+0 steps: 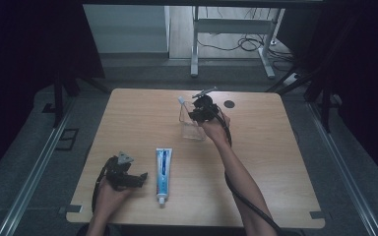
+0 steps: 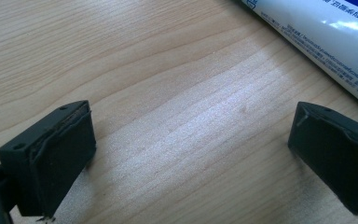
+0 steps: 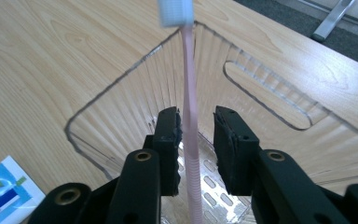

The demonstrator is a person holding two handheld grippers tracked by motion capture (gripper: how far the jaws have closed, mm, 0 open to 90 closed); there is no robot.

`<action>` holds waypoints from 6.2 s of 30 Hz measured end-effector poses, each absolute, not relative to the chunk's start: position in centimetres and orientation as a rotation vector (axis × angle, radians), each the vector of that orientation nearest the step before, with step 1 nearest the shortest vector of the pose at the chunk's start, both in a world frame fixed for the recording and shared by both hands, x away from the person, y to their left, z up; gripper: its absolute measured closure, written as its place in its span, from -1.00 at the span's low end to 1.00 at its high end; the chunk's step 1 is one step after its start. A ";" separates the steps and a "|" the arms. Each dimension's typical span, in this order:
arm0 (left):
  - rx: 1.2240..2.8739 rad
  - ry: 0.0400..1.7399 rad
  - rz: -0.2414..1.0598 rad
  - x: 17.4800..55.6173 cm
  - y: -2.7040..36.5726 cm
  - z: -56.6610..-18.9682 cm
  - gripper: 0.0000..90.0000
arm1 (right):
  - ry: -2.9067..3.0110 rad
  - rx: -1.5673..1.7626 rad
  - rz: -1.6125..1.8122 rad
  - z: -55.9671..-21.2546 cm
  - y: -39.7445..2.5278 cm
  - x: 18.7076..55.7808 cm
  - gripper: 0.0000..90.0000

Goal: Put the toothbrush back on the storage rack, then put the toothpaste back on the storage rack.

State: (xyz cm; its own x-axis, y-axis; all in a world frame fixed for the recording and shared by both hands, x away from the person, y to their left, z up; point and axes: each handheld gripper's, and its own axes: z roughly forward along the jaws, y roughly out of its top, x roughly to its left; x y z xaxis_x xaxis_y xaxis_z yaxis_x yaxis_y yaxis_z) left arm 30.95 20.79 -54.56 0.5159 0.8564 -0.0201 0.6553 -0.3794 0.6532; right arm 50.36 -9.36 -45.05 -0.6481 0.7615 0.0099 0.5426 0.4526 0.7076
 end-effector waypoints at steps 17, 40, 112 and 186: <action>2.145 1.229 0.431 30.9 20.7 -54.6 -0.99 | 2.408 1.027 1.067 -42.1 -10.0 47.9 -0.11; 2.145 1.230 0.432 30.9 20.7 -54.6 -0.99 | 2.439 0.924 1.101 -41.4 -12.6 43.7 -0.70; 2.135 1.232 0.435 30.9 20.7 -54.6 -0.97 | 2.429 0.898 1.040 -48.2 -21.0 32.5 -1.00; 2.172 0.918 0.277 28.4 14.7 -50.7 0.77 | 2.427 1.075 1.001 -54.4 -24.7 29.5 -0.96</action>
State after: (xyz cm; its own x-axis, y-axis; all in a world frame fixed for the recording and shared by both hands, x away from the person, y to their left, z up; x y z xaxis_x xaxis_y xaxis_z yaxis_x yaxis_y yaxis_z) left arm 28.41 14.74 -50.74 0.7197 0.6890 -0.0852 0.5272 -0.4626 0.7128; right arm 29.53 -24.66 -54.37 -0.6734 0.7393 0.0041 0.5273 0.4764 0.7036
